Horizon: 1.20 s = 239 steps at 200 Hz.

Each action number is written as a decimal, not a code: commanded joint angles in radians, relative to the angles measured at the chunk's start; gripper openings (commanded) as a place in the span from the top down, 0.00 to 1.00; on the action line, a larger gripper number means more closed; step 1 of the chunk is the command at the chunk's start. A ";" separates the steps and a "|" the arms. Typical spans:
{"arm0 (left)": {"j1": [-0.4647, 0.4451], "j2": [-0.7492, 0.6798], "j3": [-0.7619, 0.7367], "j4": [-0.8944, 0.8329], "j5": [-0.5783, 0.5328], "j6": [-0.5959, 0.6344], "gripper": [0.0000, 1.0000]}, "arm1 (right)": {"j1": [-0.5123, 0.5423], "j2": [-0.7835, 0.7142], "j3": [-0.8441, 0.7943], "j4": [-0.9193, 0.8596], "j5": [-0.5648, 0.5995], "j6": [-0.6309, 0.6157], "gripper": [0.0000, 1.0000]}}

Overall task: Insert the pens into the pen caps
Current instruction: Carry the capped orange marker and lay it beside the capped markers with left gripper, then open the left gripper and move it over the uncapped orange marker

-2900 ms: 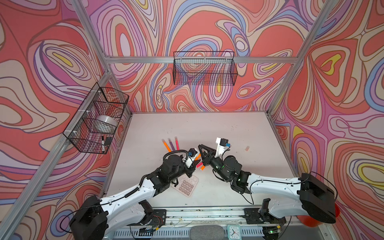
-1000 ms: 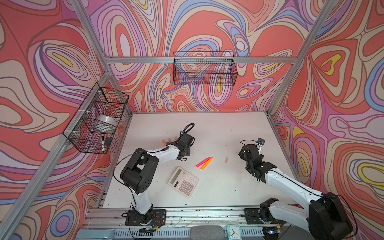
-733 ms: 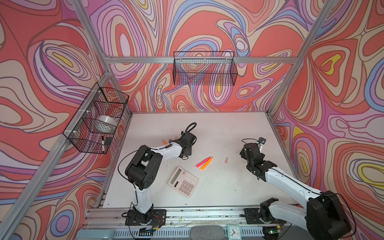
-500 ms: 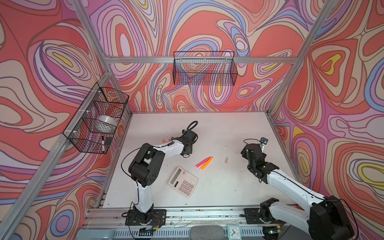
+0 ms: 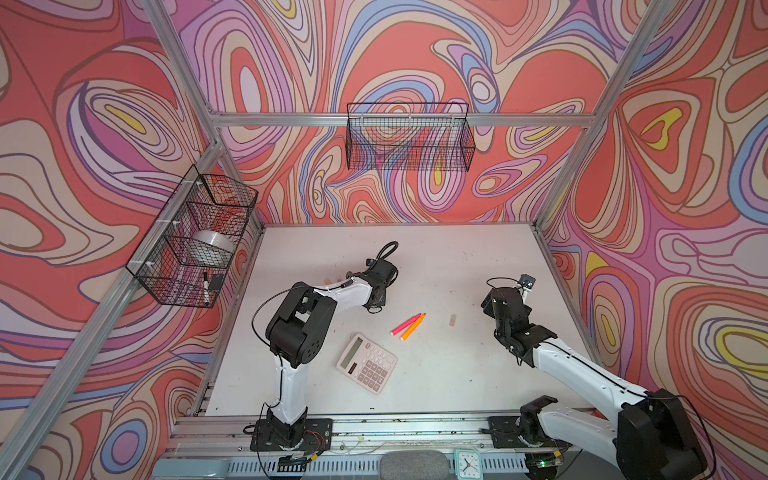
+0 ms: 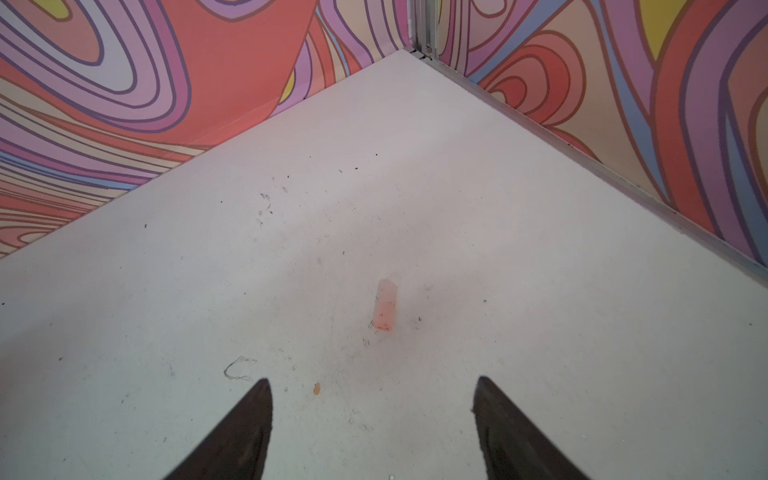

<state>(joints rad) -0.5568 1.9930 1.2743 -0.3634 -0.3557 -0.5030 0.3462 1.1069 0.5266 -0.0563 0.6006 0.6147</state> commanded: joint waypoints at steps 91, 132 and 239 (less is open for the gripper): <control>0.007 0.015 0.008 -0.041 -0.070 -0.011 0.72 | -0.006 -0.014 -0.023 0.020 -0.008 -0.010 0.21; 0.008 0.011 0.038 -0.055 -0.086 0.000 0.73 | -0.006 -0.010 -0.020 0.019 -0.014 -0.013 0.22; -0.124 -0.415 -0.264 0.142 0.102 0.174 0.73 | -0.006 0.016 -0.008 0.022 -0.010 -0.010 0.22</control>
<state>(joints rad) -0.6010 1.6871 1.0740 -0.3054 -0.3378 -0.4030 0.3462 1.1057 0.5167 -0.0364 0.5865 0.6102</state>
